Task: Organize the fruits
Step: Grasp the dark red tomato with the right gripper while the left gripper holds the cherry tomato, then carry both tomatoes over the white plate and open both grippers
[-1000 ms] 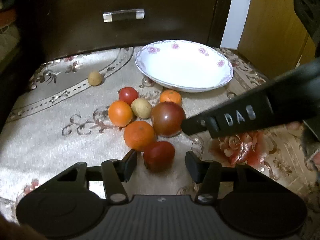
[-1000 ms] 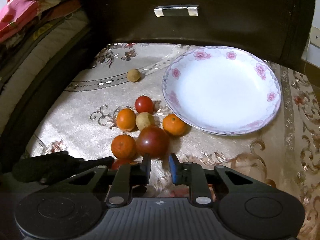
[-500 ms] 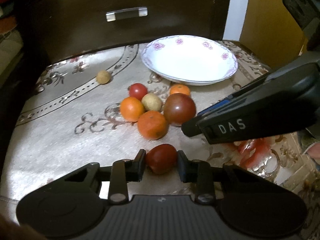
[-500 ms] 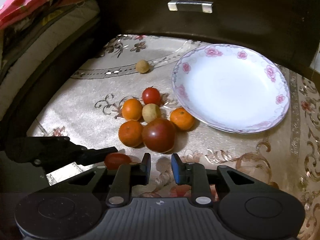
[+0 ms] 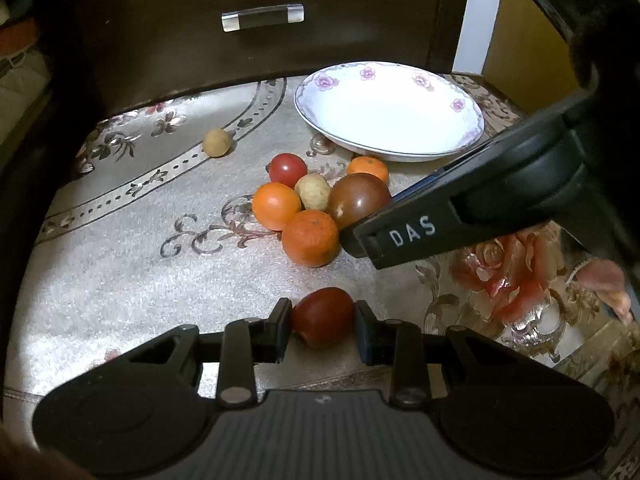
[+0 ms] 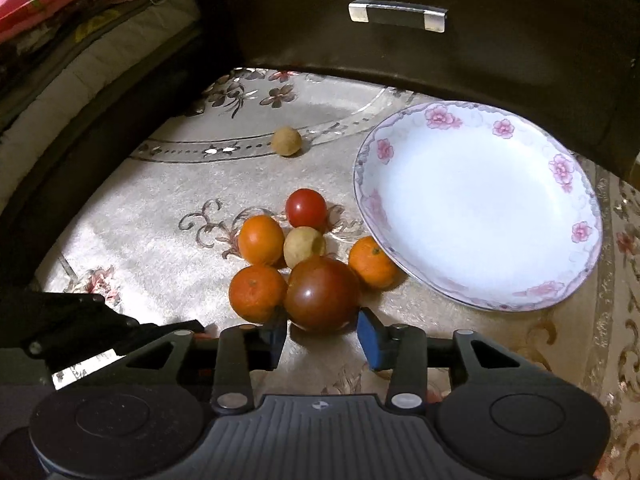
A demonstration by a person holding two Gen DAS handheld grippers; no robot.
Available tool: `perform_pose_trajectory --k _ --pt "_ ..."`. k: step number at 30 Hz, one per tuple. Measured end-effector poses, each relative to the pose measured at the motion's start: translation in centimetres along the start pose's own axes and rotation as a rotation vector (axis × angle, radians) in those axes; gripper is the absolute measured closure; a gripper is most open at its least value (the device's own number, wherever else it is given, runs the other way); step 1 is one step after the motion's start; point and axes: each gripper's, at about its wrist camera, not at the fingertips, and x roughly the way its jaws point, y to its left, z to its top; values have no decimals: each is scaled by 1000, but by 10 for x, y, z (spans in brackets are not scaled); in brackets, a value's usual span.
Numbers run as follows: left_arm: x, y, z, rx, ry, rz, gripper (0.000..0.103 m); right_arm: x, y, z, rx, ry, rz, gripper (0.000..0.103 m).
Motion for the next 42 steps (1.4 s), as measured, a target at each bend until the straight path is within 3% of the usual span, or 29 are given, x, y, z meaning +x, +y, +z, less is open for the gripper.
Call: perform_pose_trajectory --k 10,21,28,33,42 --pt "-8 -3 -1 39 11 41 65 -12 6 -7 -32 21 -79 71" --pt "-39 -7 32 -15 -33 37 65 -74 -4 -17 -19 -38 -125 71" --pt "-16 -5 75 -11 -61 -7 65 -76 -22 -1 50 -81 -149 71" --pt "0 -11 100 27 -71 5 65 -66 -36 16 65 -97 -171 71" --pt "32 -19 119 48 -54 -2 65 -43 -66 25 109 -66 -212 71"
